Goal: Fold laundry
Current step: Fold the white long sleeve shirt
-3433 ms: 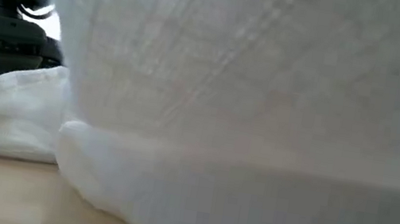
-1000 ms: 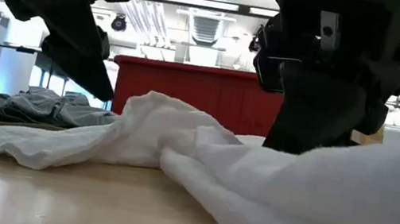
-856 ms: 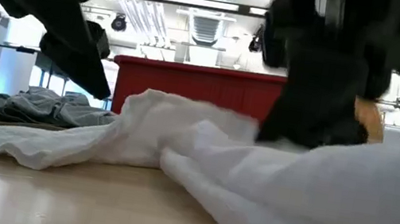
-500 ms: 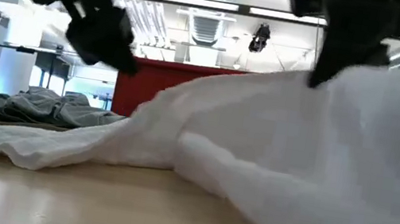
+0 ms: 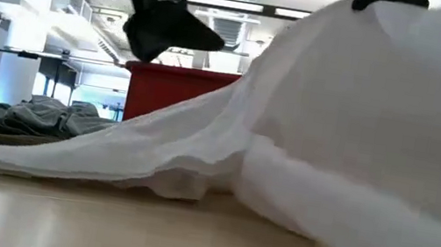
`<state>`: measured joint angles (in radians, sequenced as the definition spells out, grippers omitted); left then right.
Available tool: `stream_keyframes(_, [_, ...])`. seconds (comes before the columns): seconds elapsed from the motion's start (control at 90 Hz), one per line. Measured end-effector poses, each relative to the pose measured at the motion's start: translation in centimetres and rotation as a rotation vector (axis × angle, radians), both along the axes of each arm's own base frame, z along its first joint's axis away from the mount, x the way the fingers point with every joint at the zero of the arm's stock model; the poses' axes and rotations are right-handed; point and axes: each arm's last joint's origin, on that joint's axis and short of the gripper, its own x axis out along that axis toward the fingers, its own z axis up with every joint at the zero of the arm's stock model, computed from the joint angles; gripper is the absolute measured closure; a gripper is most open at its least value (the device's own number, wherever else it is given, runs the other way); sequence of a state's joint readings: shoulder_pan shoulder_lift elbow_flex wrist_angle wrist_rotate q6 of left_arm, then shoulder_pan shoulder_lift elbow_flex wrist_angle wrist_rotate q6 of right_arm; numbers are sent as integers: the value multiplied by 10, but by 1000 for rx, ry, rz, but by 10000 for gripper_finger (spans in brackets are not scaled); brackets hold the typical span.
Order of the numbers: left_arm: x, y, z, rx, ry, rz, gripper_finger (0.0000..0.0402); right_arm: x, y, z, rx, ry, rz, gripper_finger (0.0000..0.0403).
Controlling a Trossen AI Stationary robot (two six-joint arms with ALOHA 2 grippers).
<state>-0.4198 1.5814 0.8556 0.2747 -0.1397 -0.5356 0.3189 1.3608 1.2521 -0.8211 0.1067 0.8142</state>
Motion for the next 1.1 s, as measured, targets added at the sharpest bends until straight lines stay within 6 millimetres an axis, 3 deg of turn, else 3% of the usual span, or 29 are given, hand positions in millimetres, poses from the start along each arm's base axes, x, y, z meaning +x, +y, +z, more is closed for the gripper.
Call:
stream_keyframes(0.256, [21, 7, 12, -7, -25, 65, 90, 27, 26, -33, -12, 65, 87, 403])
stream_keyframes(0.4, [43, -3, 18, 12, 20, 3, 90, 44, 39, -37, -24, 54, 104, 403])
stream_keyframes(0.589, [57, -13, 19, 26, 60, -22, 90, 60, 69, -59, -239, 61, 144, 403])
stream_keyframes(0.778, [23, -9, 12, 62, 100, -3, 90, 54, 97, -76, -446, 25, 127, 403])
stream_keyframes(0.978, [-28, 8, -10, 10, 154, 24, 90, 65, 137, -119, -403, 24, 237, 403])
stream_keyframes(1.1, [-49, 17, -25, -16, 188, 50, 90, 80, 159, -126, -369, -6, 253, 403])
